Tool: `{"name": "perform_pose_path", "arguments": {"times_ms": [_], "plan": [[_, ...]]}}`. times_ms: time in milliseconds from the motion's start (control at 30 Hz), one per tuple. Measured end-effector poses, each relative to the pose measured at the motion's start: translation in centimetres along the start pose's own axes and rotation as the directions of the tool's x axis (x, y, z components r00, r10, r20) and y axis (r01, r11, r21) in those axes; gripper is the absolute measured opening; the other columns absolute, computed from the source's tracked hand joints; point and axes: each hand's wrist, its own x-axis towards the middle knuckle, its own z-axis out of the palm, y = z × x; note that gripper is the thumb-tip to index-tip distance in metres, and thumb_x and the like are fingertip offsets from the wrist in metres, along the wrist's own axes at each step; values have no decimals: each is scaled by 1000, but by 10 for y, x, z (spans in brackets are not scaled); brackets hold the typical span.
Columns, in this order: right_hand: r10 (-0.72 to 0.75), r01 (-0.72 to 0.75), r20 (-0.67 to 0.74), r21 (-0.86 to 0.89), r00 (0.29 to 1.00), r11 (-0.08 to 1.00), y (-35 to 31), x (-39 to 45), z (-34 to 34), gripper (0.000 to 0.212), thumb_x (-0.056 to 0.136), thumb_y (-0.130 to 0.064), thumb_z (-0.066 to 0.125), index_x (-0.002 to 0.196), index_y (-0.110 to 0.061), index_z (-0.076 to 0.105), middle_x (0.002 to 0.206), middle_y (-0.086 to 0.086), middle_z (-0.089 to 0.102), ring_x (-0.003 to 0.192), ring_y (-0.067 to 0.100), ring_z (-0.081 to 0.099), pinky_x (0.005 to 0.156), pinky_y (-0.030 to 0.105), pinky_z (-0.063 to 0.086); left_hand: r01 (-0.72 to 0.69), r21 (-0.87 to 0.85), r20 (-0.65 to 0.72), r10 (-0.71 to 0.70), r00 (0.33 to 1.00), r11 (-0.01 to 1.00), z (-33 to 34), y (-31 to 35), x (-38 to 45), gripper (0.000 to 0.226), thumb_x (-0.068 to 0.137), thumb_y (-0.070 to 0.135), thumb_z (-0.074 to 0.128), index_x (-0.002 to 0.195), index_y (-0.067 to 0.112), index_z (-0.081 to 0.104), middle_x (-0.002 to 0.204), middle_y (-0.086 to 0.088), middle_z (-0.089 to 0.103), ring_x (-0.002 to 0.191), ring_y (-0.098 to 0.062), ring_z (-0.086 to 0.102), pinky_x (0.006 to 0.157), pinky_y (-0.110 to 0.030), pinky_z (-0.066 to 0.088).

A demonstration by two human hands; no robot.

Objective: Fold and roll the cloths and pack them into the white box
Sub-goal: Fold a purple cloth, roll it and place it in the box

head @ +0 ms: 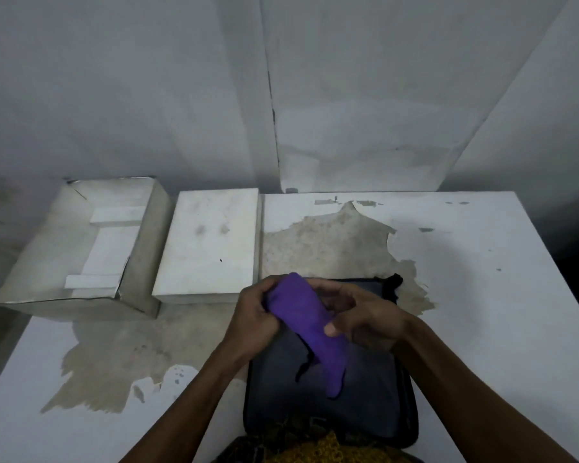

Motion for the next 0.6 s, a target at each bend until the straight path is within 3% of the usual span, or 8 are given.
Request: {"name": "perform_pose_path", "arguments": {"times_ms": [133, 233, 400, 500, 600], "plan": [[20, -7, 118, -109, 993, 994, -18, -2, 0, 88, 74, 23, 55, 146, -22, 33, 146, 22, 43, 134, 45, 39, 102, 55, 41, 94, -196, -20, -100, 995, 976, -10, 14, 10, 24, 84, 5, 62, 97, 21, 74, 92, -6, 76, 87, -21, 70, 73, -29, 56], [-17, 30, 145, -90, 989, 995, -26, -1, 7, 85, 76, 22, 55, 147, -19, 32, 146, 20, 43, 131, 42, 42, 98, 44, 48, 140, -215, 17, -140, 990, 966, -10, 17, 13, 21, 91, 6, 58, 97, 17, 74, 95, -11, 75, 89, -28, 69, 77, -37, 56], [-77, 80, 108, -24, 991, 997, -31, 4, 23, 81, 73, 21, 54, 145, -12, 36, 145, 24, 42, 122, 36, 48, 91, 36, 53, 224, -317, 69, -213, 975, 922, -11, 23, 14, 21, 80, 24, 65, 97, 16, 74, 93, -11, 75, 85, -24, 71, 68, -29, 56], [-113, 116, 85, -22, 990, 993, -34, 8, 30, 77, 73, 19, 55, 143, -9, 39, 140, 28, 45, 116, 37, 53, 95, 44, 49, 284, -398, 143, -247, 958, 872, -13, 23, 13, 42, 71, 41, 76, 102, 12, 72, 101, -14, 73, 91, -26, 70, 74, -32, 56], [-129, 127, -16, -105, 992, 986, -37, 13, 32, 71, 74, 18, 60, 138, -7, 45, 135, 29, 51, 121, 43, 51, 104, 55, 39, 332, -500, 153, -295, 943, 800, -11, 20, 9, 44, 63, 46, 78, 96, 17, 75, 97, -8, 74, 91, -21, 70, 74, -30, 56]]}}
